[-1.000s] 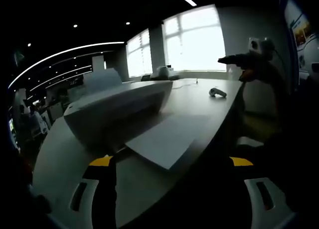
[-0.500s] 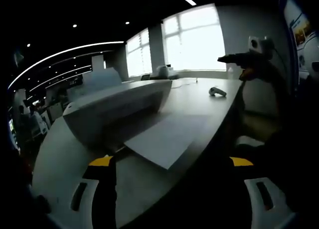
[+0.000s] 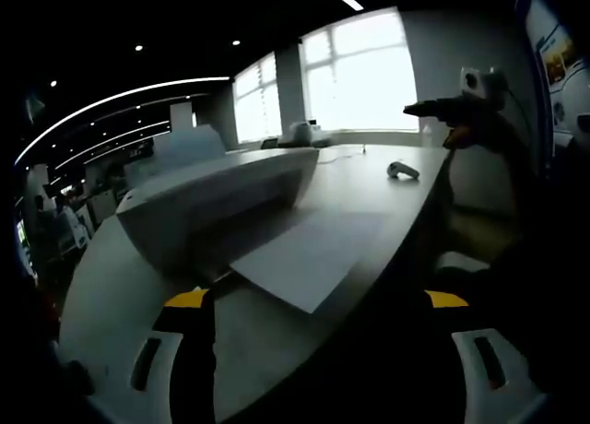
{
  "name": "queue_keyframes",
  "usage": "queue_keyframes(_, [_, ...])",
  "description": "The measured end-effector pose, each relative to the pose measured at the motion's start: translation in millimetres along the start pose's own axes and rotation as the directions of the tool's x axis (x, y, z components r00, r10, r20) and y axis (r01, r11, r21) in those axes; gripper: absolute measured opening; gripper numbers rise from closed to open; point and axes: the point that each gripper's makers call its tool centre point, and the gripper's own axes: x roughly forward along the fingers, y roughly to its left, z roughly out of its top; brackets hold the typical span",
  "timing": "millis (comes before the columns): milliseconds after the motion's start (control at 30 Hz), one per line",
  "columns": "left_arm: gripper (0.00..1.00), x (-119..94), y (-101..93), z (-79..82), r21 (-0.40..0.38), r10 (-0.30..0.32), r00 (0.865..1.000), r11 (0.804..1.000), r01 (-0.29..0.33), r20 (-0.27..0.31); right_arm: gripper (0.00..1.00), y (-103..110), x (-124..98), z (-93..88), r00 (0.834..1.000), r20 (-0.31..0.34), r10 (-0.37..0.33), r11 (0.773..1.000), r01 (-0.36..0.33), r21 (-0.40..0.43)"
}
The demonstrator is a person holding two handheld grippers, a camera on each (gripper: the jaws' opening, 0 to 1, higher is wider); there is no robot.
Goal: Remove the paper from the printer output slot and place it on top of the printer
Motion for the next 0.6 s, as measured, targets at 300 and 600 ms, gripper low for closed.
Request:
queue_keyframes(300, [0.94, 0.6, -0.4, -0.5, 0.001, -0.001, 1.0, 1.0, 0.001, -0.002, 0.83, -0.2, 0.1, 0.2, 1.0, 0.001, -0.001, 1.0, 0.001, -0.001])
queue_keyframes(600, [0.94, 0.9, -0.6, -0.5, 0.001, -0.001, 1.0, 1.0, 0.001, -0.002, 0.83, -0.3, -0.5, 0.3, 1.0, 0.0, -0.002, 1.0, 0.002, -0.002])
